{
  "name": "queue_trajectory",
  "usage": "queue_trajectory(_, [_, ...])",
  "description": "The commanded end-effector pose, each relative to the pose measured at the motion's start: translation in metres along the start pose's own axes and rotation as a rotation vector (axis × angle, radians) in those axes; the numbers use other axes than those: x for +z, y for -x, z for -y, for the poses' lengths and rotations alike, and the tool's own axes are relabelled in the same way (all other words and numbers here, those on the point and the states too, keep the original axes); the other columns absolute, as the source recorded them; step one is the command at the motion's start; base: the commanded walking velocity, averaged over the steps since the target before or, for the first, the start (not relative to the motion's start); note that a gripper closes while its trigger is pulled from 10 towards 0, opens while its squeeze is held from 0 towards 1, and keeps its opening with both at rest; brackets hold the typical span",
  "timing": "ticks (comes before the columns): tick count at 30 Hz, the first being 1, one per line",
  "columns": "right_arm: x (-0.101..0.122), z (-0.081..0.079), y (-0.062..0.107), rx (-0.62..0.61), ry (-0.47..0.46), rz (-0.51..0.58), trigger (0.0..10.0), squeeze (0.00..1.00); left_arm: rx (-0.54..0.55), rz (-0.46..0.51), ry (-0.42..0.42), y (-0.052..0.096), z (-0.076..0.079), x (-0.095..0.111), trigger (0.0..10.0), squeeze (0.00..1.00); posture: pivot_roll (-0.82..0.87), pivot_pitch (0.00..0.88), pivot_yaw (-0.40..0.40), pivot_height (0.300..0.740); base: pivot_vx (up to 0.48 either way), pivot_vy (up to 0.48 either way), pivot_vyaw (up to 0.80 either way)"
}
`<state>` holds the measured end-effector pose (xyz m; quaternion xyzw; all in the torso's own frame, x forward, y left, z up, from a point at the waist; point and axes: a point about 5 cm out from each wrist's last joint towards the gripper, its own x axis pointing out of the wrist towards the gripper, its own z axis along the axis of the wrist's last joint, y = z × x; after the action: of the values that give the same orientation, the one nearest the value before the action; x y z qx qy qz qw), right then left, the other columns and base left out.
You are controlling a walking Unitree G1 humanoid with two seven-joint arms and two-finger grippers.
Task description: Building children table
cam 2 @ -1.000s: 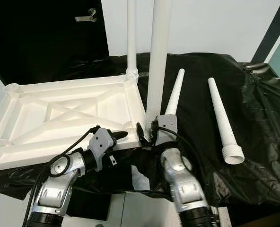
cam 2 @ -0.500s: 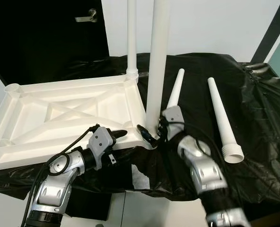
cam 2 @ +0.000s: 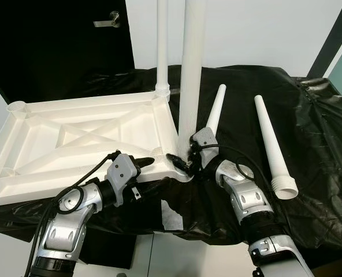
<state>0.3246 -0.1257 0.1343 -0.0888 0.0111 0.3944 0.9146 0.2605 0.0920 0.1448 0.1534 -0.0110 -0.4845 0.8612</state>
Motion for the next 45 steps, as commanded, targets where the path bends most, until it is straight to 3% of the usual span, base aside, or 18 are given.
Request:
queue_trajectory(1, [-0.002,-0.002,-0.002,0.031,0.025,-0.014,0.0,0.0,0.19,-0.013,-0.003,0.002,-0.009,0.0,10.0,0.0,0.03,0.0,-0.02,0.74,0.0,0.0,0.0])
queue_trajectory(8, [-0.004,-0.005,0.001,0.006,-0.001,-0.01,0.0,0.0,0.186,-0.011,-0.004,0.0,-0.01,0.0,10.0,0.0,0.02,0.0,-0.015,0.74,0.0,0.0,0.0])
queue_trajectory(9, [-0.004,-0.007,0.001,-0.004,-0.009,-0.006,3.3,0.0,0.185,-0.01,-0.005,0.0,-0.01,0.0,10.0,0.0,0.01,0.0,-0.013,0.74,0.0,0.0,0.0])
queue_trajectory(10, [-0.004,-0.007,0.001,-0.004,-0.009,-0.006,3.3,0.0,0.185,-0.01,-0.005,0.0,-0.01,0.0,10.0,0.0,0.01,0.0,-0.013,0.74,0.0,0.0,0.0])
queue_trajectory(11, [-0.006,-0.01,0.001,-0.028,-0.018,-0.011,10.0,0.0,0.183,-0.01,-0.005,0.0,-0.01,0.0,10.0,0.0,0.01,0.0,-0.012,0.74,0.0,0.0,0.0])
queue_trajectory(20, [-0.009,-0.033,-0.002,-0.205,-0.105,0.0,10.0,0.0,0.178,-0.01,0.006,0.0,-0.009,0.0,10.0,0.0,0.0,0.0,-0.011,0.74,0.0,0.0,0.0])
queue_trajectory(22, [-0.011,-0.039,-0.002,-0.297,-0.144,-0.01,10.0,0.0,0.177,-0.01,0.007,0.0,-0.008,-0.001,10.0,0.0,0.0,0.0,-0.006,0.74,0.0,0.0,0.0])
queue_trajectory(23, [-0.011,-0.039,-0.002,-0.297,-0.144,-0.01,10.0,0.0,0.177,-0.01,0.007,0.0,-0.008,-0.001,10.0,0.0,0.0,0.0,-0.006,0.74,0.0,0.0,0.0])
queue_trajectory(25, [-0.012,-0.039,0.0,-0.426,-0.178,-0.01,10.0,0.0,0.168,-0.013,0.003,-0.001,-0.007,-0.001,10.0,0.0,-0.01,0.0,-0.006,0.74,0.0,0.0,0.0])
queue_trajectory(30, [-0.011,-0.041,-0.001,-0.607,-0.227,-0.003,10.0,0.0,0.166,-0.018,0.001,-0.001,-0.008,-0.002,10.0,0.0,-0.01,0.0,0.002,0.74,0.0,0.0,0.0])
queue_trajectory(35, [-0.007,-0.048,-0.002,-0.626,-0.229,-0.005,10.0,0.0,0.151,-0.015,0.0,-0.003,-0.006,-0.002,10.0,0.0,-0.02,0.0,0.004,0.74,0.0,0.0,0.0])
queue_trajectory(44, [-0.004,-0.047,0.001,-0.617,-0.207,-0.002,10.0,0.0,0.15,-0.013,-0.003,-0.003,-0.006,-0.002,10.0,0.0,-0.02,0.0,-0.001,0.74,0.0,0.0,0.0])
queue_trajectory(45, [-0.003,-0.047,0.001,-0.614,-0.205,0.0,10.0,0.09,0.15,-0.013,-0.003,-0.004,-0.006,-0.002,10.0,0.0,-0.02,0.0,-0.001,0.74,0.0,0.0,0.0])
